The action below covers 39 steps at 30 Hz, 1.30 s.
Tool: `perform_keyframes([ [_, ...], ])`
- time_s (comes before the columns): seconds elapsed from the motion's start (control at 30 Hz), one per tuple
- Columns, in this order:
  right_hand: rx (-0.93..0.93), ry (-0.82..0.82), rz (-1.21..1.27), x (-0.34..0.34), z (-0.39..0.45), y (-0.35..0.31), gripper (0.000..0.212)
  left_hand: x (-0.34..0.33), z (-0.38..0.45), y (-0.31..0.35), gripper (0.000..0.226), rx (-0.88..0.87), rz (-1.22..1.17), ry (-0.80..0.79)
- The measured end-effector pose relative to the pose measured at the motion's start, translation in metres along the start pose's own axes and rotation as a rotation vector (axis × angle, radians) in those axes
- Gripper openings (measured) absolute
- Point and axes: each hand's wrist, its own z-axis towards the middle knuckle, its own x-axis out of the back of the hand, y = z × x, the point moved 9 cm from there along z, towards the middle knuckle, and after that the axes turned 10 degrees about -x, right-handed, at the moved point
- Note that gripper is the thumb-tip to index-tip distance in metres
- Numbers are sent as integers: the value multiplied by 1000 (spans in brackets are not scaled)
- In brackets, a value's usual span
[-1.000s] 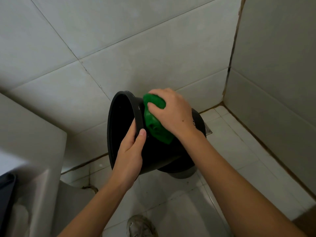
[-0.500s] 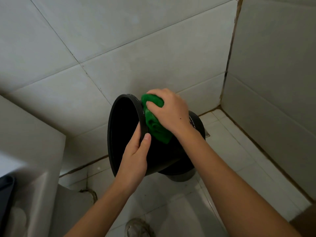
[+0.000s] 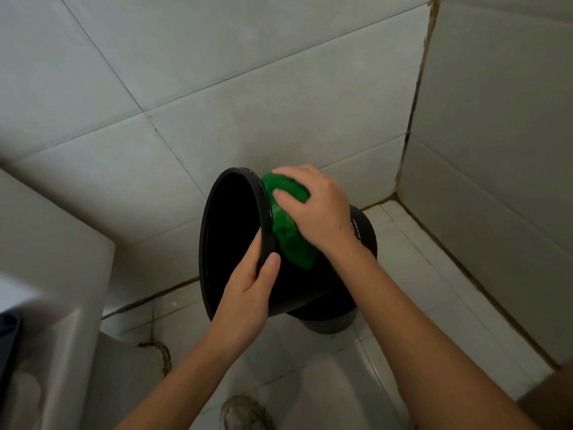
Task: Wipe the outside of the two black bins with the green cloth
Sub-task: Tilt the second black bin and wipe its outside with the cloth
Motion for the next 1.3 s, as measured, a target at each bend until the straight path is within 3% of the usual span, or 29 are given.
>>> perform_keyframes([
  [0.13, -81, -88, -22, -13, 26, 5, 25, 0, -1, -3, 56, 9, 32, -12],
  [0.33, 70, 101, 47, 7, -35, 10, 33, 0, 1, 0, 51, -24, 8, 17],
  [0.5, 130, 147, 15, 2, -90, 33, 34, 11, 10, 2, 42, -14, 5, 99],
  [0.67, -103, 169, -24, 10, -106, 92, 37, 16, 19, 6, 30, -11, 135, 132],
  [0.87, -253, 213, -56, 31, -63, 115, 31, 6, 14, 8, 34, -5, 152, 69],
  [1.1, -692, -1, -166, 28, 0, 198, 29, -9, -2, 1, 42, -14, 185, -55],
  [1.3, -597, 33, -109, 31, -4, 180, 26, -7, 3, -2, 41, -45, 177, -33],
])
